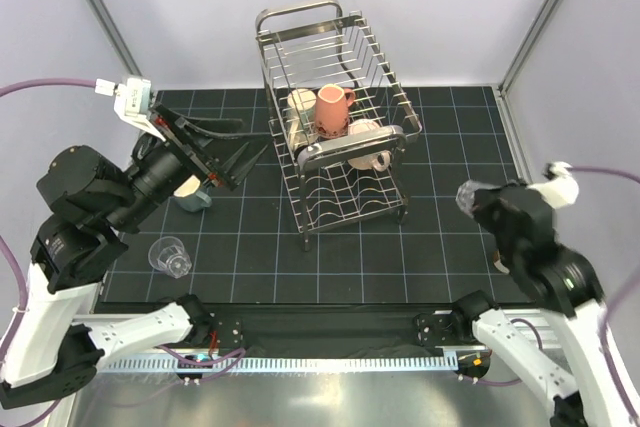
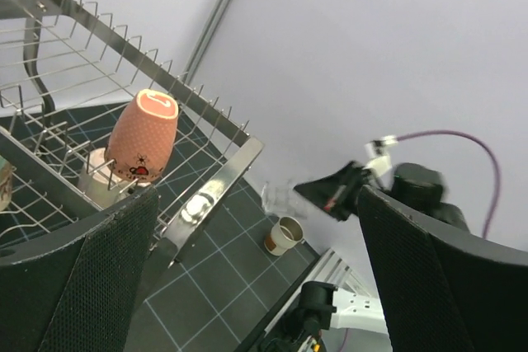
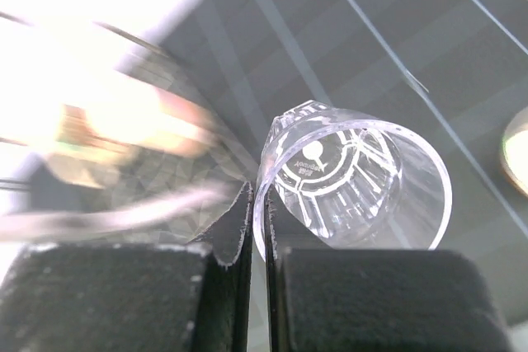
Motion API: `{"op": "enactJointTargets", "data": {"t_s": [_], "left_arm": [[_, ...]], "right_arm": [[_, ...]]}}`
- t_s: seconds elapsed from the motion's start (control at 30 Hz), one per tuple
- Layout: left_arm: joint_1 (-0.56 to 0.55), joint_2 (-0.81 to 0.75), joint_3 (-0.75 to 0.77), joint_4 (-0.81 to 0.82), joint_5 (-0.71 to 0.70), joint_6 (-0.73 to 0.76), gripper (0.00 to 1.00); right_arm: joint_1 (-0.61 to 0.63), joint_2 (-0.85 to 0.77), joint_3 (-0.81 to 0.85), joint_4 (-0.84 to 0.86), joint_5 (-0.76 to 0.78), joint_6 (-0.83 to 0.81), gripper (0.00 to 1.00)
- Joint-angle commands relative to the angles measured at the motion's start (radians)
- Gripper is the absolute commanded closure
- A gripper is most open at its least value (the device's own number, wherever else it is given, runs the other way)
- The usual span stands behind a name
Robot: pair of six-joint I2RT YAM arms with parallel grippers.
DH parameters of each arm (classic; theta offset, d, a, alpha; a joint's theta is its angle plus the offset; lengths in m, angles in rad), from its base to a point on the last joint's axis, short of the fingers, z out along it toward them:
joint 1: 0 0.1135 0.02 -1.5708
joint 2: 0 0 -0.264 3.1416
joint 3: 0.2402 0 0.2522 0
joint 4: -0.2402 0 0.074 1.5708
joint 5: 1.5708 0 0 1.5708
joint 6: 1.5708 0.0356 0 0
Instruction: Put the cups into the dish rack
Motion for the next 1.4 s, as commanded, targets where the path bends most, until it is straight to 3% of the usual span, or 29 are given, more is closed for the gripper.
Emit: {"op": "enactJointTargets", "data": {"t_s": [0.0,0.13,0.23,0.3,0.43,0.57,0.7,0.83,1.07,1.37], "left_arm": [[0.0,-0.022,-0.05,0.117,0.019,-0.048,0.0],[-0.002,-0.043,-0.12,0.23,0.034,-0.092,0.0],[0.0,-0.036,-0.159,0.331,0.094,-0.137,0.01],[-0.002,-0.031,-0.179,0.374,0.123,-0.155,0.0],[-0.002,-0.005,-0.248,0.563,0.232,-0.203,0.0],[-0.002,0.067,-0.311,0.791,0.346,-0.227,0.0],[-0.005,0.153,-0.34,1.057,0.415,-0.267,0.0],[-0.083,0.242,-0.331,1.168,0.426,-0.179,0.0],[-0.241,0.359,-0.291,1.232,0.332,0.055,0.0],[-0.306,0.489,-0.196,1.284,0.314,0.103,0.0]], "right_arm": [[-0.004,-0.149,0.044,0.287,-0.047,-0.165,0.96],[-0.004,-0.266,-0.003,0.533,-0.151,-0.206,0.96],[-0.006,-0.366,-0.115,0.898,-0.29,-0.203,0.96],[-0.004,-0.389,-0.153,1.026,-0.352,-0.174,0.96],[-0.006,-0.348,-0.219,1.315,-0.537,-0.031,0.96],[-0.006,-0.275,-0.284,1.673,-0.624,0.199,0.96],[-0.004,-0.205,-0.345,1.913,-0.639,0.351,0.96],[-0.006,-0.168,-0.364,2.021,-0.639,0.432,0.96],[-0.004,-0.178,-0.42,2.042,-0.59,0.488,0.96],[-0.006,-0.164,-0.456,2.073,-0.592,0.535,0.96]]}}
